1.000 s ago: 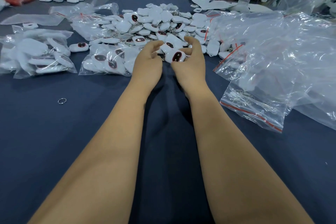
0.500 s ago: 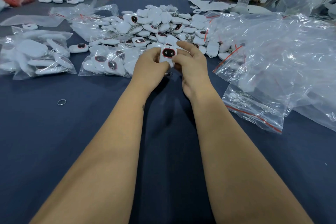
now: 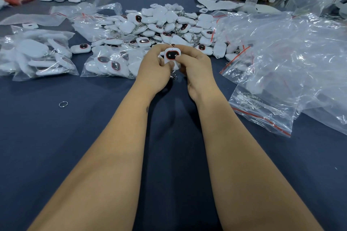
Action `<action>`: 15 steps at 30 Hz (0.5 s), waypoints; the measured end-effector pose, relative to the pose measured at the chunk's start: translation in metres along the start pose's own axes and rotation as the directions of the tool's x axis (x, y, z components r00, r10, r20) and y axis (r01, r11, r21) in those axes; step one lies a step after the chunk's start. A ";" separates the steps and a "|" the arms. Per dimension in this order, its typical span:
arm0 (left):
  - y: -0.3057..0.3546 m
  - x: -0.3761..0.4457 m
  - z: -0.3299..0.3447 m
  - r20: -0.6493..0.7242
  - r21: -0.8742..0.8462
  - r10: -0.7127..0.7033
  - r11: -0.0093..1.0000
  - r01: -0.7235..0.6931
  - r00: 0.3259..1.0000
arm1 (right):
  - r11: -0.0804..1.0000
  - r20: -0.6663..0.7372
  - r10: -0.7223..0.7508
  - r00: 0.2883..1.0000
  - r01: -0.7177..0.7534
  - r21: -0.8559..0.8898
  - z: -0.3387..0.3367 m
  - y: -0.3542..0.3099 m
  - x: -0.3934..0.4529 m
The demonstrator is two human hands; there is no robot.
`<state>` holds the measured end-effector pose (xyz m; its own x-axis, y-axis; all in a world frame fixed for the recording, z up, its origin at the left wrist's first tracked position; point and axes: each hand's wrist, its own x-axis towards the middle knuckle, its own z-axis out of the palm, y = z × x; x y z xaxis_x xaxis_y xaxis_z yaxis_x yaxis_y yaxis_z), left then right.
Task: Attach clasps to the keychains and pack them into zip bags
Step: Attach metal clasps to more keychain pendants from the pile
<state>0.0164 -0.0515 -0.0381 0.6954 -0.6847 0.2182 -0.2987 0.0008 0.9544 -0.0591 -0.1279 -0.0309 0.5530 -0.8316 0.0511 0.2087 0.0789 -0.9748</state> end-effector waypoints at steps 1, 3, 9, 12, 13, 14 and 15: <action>0.000 0.000 0.000 -0.004 0.013 0.007 1.000 -0.007 1.000 | 1.000 0.003 -0.002 1.000 0.002 -0.004 0.000 0.000 0.000; 0.000 0.000 0.001 -0.009 0.024 0.021 1.000 -0.021 1.000 | 1.000 0.005 -0.007 1.000 0.007 -0.017 0.001 0.001 0.000; 0.002 0.000 0.001 -0.016 -0.036 -0.017 0.999 0.017 1.000 | 1.000 -0.011 0.007 1.000 -0.007 0.000 0.001 0.002 0.000; 0.003 0.001 0.002 -0.010 -0.096 -0.055 0.994 0.053 0.998 | 1.000 -0.007 0.020 1.000 -0.020 0.000 0.001 0.002 0.001; 0.003 0.002 0.002 -0.012 -0.120 -0.072 0.990 0.070 0.997 | 1.000 0.000 0.026 1.000 -0.026 0.006 0.001 0.002 0.001; 0.003 0.002 0.003 -0.015 -0.137 -0.085 0.987 0.082 0.996 | 1.000 0.005 0.029 1.000 -0.029 0.007 0.000 0.003 0.002; 0.003 0.003 0.002 -0.016 -0.144 -0.089 0.986 0.086 0.996 | 1.000 0.006 0.029 1.000 -0.029 -0.002 0.000 0.003 0.002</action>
<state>0.0156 -0.0550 -0.0348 0.7298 -0.6700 0.1357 -0.1407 0.0470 0.9889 -0.0573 -0.1295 -0.0339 0.5634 -0.8259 0.0244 0.1916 0.1018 -0.9762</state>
